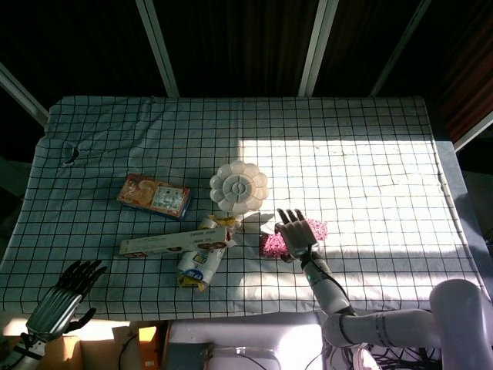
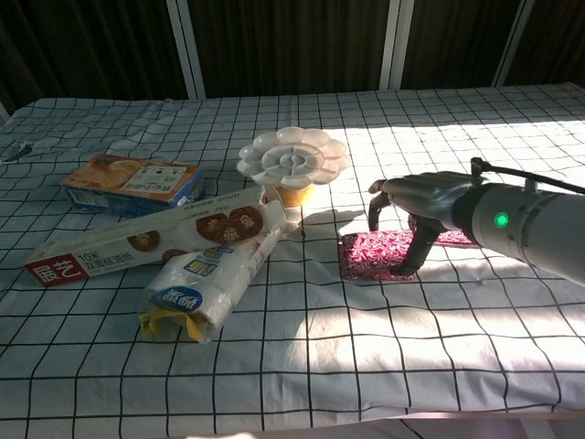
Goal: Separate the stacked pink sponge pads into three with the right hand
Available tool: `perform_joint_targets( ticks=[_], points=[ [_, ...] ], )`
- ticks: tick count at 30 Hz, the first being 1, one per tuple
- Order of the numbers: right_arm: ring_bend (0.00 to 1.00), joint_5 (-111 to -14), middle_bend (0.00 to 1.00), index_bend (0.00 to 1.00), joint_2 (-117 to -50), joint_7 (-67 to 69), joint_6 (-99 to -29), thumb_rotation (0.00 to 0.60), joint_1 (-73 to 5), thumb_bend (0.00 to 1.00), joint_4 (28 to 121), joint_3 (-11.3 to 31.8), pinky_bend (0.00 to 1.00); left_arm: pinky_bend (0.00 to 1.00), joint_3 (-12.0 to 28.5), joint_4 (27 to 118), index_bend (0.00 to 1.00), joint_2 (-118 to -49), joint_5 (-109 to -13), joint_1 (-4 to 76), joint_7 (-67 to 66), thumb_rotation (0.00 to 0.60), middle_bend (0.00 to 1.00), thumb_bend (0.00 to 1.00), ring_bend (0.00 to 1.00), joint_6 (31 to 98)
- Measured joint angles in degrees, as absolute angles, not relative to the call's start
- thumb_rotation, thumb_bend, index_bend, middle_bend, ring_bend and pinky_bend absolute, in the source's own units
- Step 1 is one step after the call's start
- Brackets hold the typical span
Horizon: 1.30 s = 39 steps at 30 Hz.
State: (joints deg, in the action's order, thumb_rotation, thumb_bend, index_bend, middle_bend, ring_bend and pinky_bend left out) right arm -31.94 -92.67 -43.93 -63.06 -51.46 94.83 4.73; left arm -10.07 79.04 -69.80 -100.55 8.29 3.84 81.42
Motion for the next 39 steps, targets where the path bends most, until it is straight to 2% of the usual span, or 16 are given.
perform_joint_targets(
  ticks=[8, 17, 27, 30, 35, 37, 39],
  points=[
    [0.00, -35.9, 0.00, 0.54, -89.9, -43.0, -64.3, 0.600, -49.8, 0.16, 97.8, 3.4, 0.00, 0.00, -10.0, 79.6, 0.00, -69.9, -100.5, 8.5, 2.8, 0.600, 0.00, 0.34, 0.00, 80.8],
    [0.00, -49.7, 0.00, 0.54, -83.8, -35.7, -65.8, 0.600, -43.5, 0.16, 101.4, -2.3, 0.00, 0.00, -10.0, 80.6, 0.00, -69.9, -100.5, 8.8, 1.4, 0.600, 0.00, 0.34, 0.00, 80.0],
    [0.00, -59.5, 0.00, 0.52, -82.6, -29.2, -65.4, 0.600, -36.9, 0.16, 95.2, -7.3, 0.00, 0.00, -10.0, 81.7, 0.00, -69.8, -100.2, 8.9, 0.0, 0.600, 0.00, 0.34, 0.00, 79.2],
    [0.00, -60.2, 0.00, 0.43, -82.9, -28.1, -63.8, 0.600, -36.1, 0.16, 93.5, -7.6, 0.00, 0.00, -9.9, 81.9, 0.00, -69.8, -100.1, 9.0, -0.1, 0.600, 0.00, 0.34, 0.00, 79.0],
    [0.00, -61.4, 0.00, 0.08, -82.2, -27.7, -61.0, 0.600, -35.5, 0.16, 92.5, -7.9, 0.00, 0.00, -9.9, 82.0, 0.00, -69.7, -100.0, 9.0, -0.1, 0.600, 0.00, 0.34, 0.00, 79.1],
    [0.00, -62.1, 0.00, 0.01, -81.6, -27.8, -61.0, 0.600, -35.1, 0.16, 92.8, -7.9, 0.00, 0.00, -9.9, 82.1, 0.00, -69.7, -100.0, 8.9, -0.1, 0.600, 0.00, 0.34, 0.00, 79.2],
    [0.00, -62.9, 0.00, 0.00, -80.8, -27.5, -61.2, 0.600, -34.6, 0.16, 93.5, -7.8, 0.00, 0.00, -9.9, 82.1, 0.00, -69.6, -100.1, 8.9, -0.1, 0.600, 0.00, 0.34, 0.00, 79.3]
  ],
)
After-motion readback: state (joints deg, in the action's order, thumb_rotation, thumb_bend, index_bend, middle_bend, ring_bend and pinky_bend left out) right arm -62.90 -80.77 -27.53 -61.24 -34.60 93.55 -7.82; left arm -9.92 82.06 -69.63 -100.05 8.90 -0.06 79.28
